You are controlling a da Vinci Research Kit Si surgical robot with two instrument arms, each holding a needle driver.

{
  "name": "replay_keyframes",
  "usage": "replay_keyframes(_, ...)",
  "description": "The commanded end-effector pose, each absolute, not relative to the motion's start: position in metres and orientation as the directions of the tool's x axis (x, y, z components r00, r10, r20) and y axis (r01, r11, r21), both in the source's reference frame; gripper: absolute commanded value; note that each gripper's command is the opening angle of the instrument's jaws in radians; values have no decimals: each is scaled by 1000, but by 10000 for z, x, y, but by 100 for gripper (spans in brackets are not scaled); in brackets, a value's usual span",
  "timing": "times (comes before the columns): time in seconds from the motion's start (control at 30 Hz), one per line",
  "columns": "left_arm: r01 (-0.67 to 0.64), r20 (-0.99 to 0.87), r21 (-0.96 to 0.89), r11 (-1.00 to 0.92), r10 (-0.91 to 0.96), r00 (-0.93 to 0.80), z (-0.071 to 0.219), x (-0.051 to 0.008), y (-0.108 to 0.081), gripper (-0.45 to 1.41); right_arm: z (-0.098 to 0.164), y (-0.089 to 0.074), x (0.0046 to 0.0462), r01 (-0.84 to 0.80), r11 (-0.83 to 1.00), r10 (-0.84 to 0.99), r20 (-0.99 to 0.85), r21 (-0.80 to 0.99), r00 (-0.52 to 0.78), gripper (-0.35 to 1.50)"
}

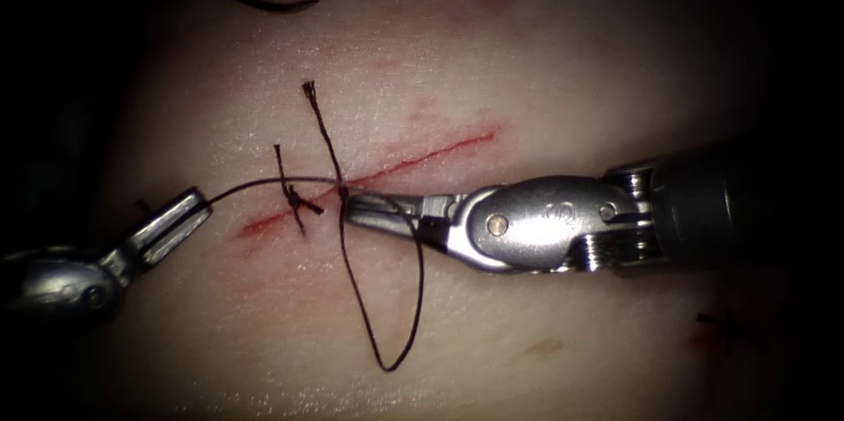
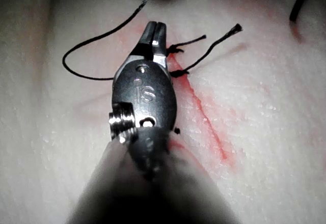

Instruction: Wound Closure

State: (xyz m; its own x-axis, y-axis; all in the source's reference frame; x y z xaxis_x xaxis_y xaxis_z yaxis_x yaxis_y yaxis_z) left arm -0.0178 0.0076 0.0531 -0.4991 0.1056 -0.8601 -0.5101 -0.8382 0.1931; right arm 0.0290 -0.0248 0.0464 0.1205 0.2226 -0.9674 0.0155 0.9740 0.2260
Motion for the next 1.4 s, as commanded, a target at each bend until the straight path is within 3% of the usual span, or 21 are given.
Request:
replay_keyframes(0.03,-508,-858,193,-840,107,-503,538,-186,79,-45,467,-256,302,27,973,225,-968,229,111,-35)
replay_keyframes(0.4,-418,-793,258,-871,57,-607,565,-204,84,-45,454,-255,307,36,967,250,-968,251,23,-35)
replay_keyframes(0.83,-425,-759,285,-859,69,-647,589,-223,81,-45,438,-255,318,26,968,252,-966,251,-57,-35)
replay_keyframes(1.13,-415,-735,312,-855,60,-676,584,-232,56,-45,438,-245,328,-115,956,262,-961,271,-84,-35)
replay_keyframes(1.17,-414,-729,315,-854,62,-682,580,-229,49,-45,441,-243,331,-153,950,266,-962,272,-56,-28)
replay_keyframes(1.2,-414,-725,316,-854,65,-686,577,-227,47,-45,444,-242,333,-176,946,269,-962,271,-39,5)
replay_keyframes(1.3,-415,-721,317,-853,68,-689,571,-228,41,-45,448,-241,337,-211,940,272,-962,269,-13,41)
replay_keyframes(1.37,-416,-719,317,-852,70,-691,568,-230,38,-45,449,-241,338,-224,937,273,-962,267,-4,51)
replay_keyframes(1.4,-413,-716,320,-853,67,-695,562,-233,35,-45,452,-242,342,-238,935,275,-961,262,25,73)
